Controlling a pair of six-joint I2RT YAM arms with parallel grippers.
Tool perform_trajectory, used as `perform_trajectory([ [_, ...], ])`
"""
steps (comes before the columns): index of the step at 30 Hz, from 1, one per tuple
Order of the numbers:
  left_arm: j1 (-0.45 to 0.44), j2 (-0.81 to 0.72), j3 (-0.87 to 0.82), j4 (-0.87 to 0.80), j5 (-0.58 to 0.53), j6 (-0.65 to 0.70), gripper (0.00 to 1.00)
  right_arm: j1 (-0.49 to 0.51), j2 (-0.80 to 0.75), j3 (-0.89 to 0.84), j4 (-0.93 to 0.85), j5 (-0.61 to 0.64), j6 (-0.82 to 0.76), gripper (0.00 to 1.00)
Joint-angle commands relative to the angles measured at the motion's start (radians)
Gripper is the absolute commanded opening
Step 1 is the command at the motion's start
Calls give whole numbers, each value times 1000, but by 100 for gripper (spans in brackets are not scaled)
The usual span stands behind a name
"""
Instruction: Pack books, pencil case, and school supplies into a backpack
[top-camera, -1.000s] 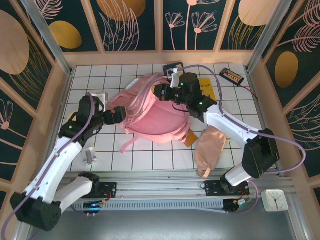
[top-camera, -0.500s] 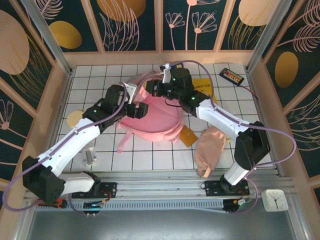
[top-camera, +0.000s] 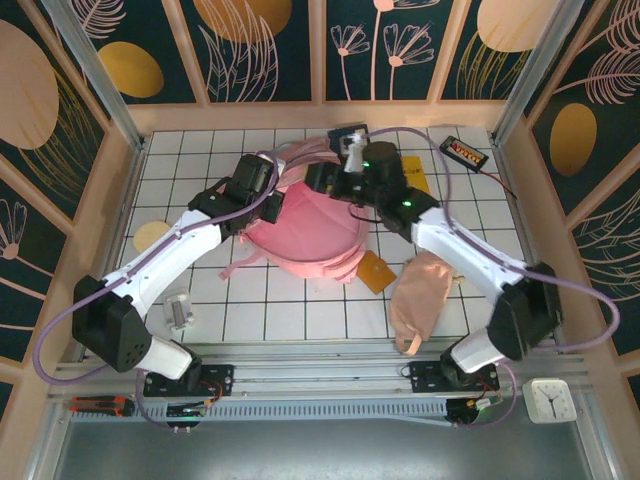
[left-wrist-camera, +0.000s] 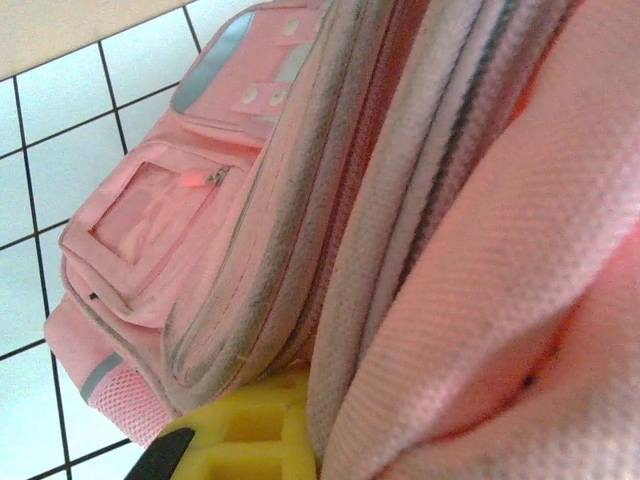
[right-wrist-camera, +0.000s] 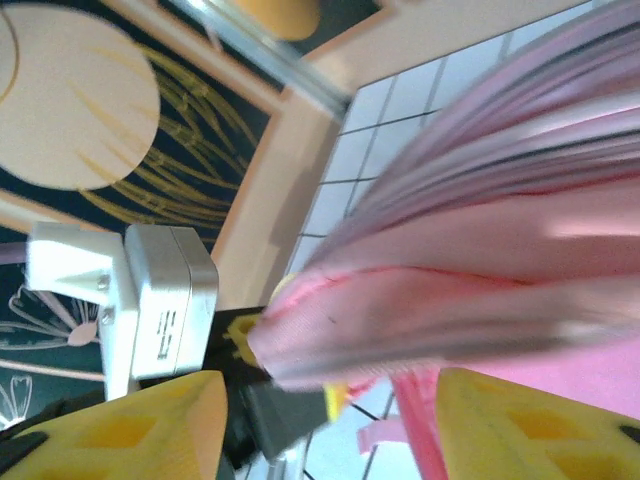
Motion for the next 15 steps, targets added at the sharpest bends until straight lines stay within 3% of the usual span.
perform_trajectory([
  [1,0,17,51,-18,-57,8,0,-69,-156,-62,-175,83,8,60],
  [6,3,6,44,-58,-150,1,0,-235,-229,-93,-469,89,-14,64],
  [9,17,-5,32,-62,-149,-16,0,-367,-201,-125,-502,55,-66,65],
  [15,22,28,38,-64,-89,-67,0,-549,109,1,-465,56,-233,67],
])
